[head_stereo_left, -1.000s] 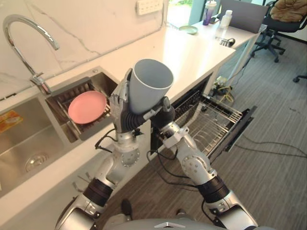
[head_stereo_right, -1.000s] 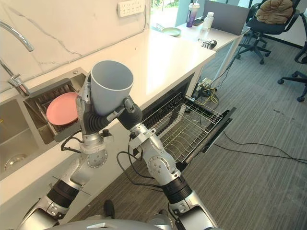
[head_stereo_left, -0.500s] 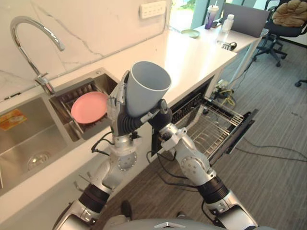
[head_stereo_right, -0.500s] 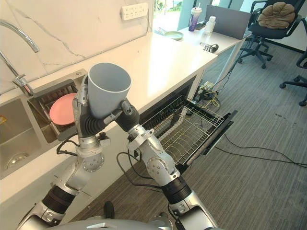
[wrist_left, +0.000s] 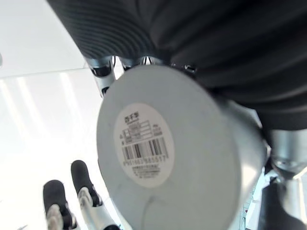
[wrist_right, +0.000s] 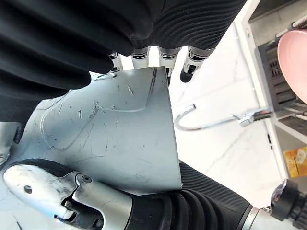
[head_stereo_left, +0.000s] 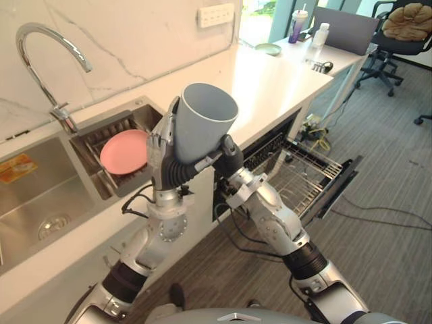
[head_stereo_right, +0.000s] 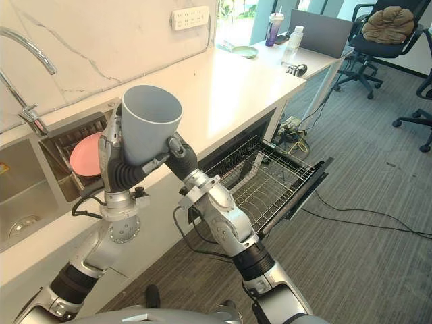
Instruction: Walk over to the sink, pick up the cup, carry it to the dishwasher, place the cup inside the dishwasher, then close the dishwasher door
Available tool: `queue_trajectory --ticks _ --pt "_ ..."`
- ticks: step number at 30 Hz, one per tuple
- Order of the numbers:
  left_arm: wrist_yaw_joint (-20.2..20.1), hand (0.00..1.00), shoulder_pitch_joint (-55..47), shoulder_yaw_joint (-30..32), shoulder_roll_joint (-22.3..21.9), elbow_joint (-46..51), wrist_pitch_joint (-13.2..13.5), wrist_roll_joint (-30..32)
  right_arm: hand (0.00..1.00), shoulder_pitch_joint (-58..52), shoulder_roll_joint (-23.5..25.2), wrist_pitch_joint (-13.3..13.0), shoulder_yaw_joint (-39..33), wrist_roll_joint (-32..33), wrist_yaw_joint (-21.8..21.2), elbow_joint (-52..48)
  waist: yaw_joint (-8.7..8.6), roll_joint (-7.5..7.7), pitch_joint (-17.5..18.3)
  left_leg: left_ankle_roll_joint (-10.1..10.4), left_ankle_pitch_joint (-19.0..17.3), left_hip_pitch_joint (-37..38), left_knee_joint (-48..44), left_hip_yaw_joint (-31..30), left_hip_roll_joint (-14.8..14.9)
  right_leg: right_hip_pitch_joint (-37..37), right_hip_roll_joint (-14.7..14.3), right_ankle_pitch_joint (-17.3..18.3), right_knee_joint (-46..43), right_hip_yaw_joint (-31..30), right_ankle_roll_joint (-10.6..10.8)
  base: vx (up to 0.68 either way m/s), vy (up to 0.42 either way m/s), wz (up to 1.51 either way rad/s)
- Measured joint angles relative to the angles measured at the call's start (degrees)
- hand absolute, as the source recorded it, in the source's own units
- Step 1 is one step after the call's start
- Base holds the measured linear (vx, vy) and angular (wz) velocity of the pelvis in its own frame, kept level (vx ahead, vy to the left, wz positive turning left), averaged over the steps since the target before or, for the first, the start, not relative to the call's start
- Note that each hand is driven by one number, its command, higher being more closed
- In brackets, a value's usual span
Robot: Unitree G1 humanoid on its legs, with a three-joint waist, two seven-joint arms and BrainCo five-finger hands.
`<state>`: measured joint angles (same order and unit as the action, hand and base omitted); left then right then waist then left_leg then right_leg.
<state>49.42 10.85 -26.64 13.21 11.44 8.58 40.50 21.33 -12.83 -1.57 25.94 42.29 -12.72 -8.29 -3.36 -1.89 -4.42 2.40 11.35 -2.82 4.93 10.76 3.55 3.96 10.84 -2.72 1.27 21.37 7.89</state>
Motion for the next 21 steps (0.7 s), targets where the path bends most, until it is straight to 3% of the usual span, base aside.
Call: queue_trajectory --ticks 5,12,21 --pt "-4.6 1.0 -3.43 1.34 0.29 6.41 -0.65 -0.95 0.0 0.02 0.02 -0.01 0.91 -0.04 1.59 -2.95 0.15 -0.02 0.01 0.02 -0.02 -0.08 0.0 -0.23 -0.06 0.07 0.03 0.03 -0.03 0.28 0.02 0.0 0.0 0.01" --pt "-7.58 1.0 -5.06 1.6 0.32 12.16 -0.82 -0.96 0.0 0.01 0.11 -1.22 0.94 -0.03 2.16 -6.63 0.11 -0.3 0.12 0.08 0.02 -0.23 0.01 -0.75 -0.11 0.2 0.11 0.08 -0.13 0.98 0.04 0.0 0.0 0.03" --pt "-10.06 1.0 -5.46 1.87 0.28 13.66 -1.57 -0.98 0.0 -0.38 0.6 -3.31 2.44 2.28 4.12 -6.71 0.0 -1.72 0.47 0.08 0.02 -0.25 0.02 -0.75 -0.12 0.16 0.15 0.09 -0.14 1.0 0.04 0.0 0.0 0.0"
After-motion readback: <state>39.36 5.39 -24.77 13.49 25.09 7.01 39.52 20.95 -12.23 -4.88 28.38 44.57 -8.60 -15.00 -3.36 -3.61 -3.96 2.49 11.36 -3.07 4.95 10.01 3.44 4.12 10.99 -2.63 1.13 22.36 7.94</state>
